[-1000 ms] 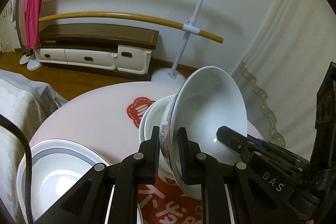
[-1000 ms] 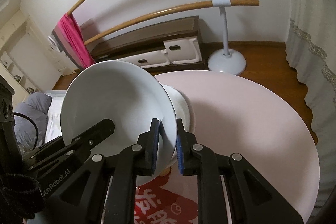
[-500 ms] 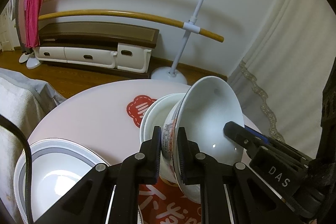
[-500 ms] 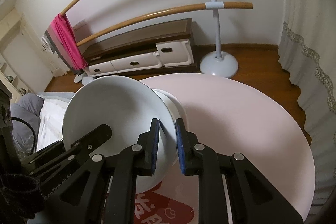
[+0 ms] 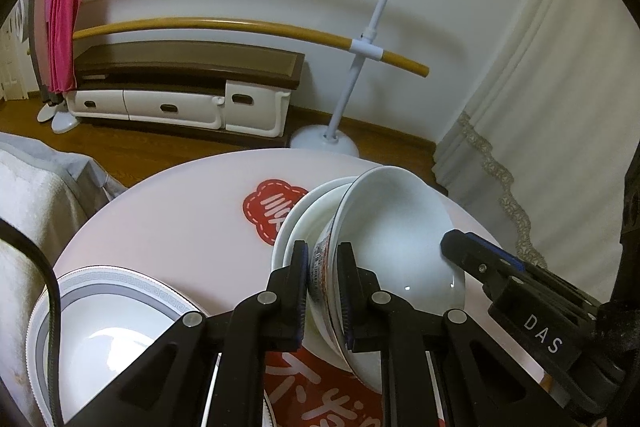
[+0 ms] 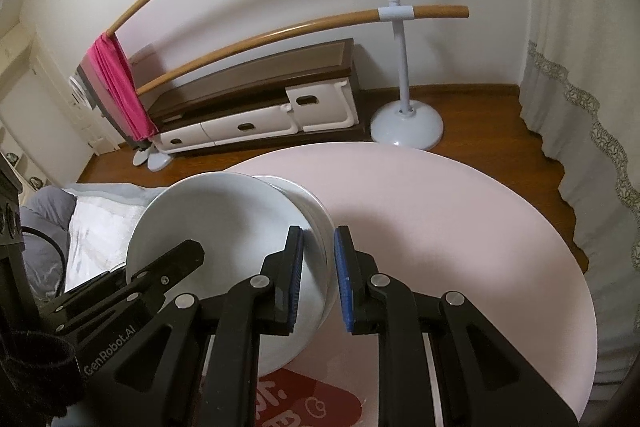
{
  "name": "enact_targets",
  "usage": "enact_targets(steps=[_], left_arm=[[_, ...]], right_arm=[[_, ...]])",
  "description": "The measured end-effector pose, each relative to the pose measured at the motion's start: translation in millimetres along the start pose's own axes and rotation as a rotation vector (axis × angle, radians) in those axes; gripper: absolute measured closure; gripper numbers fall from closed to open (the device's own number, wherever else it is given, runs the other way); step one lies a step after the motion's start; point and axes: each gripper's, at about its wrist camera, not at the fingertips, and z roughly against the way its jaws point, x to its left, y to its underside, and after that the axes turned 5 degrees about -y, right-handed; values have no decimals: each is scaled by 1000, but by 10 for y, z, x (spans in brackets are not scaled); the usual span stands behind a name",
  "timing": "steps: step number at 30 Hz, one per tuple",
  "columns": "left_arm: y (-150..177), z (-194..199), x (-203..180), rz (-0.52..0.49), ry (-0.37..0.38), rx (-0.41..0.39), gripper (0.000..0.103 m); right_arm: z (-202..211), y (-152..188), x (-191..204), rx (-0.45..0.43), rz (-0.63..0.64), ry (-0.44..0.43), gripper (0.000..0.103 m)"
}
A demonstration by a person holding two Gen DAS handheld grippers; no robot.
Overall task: Organize plates and bowls
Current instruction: 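Lower the held white bowl into the nested bowls with both grippers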
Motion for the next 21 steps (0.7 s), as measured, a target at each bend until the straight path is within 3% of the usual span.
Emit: enact_targets(steps=[7,16,21], left_arm=[[15,-5,-13,-5,1,0,93],[13,-17,-2,-3,-2,2,93],[13,-16,4,-6,-3,3,93]], right_arm=[[27,-19,-78,4,-29,-13,85],[63,15,-196,13,-57,-7,71],[-27,17,-266,58,-96,-65,70]])
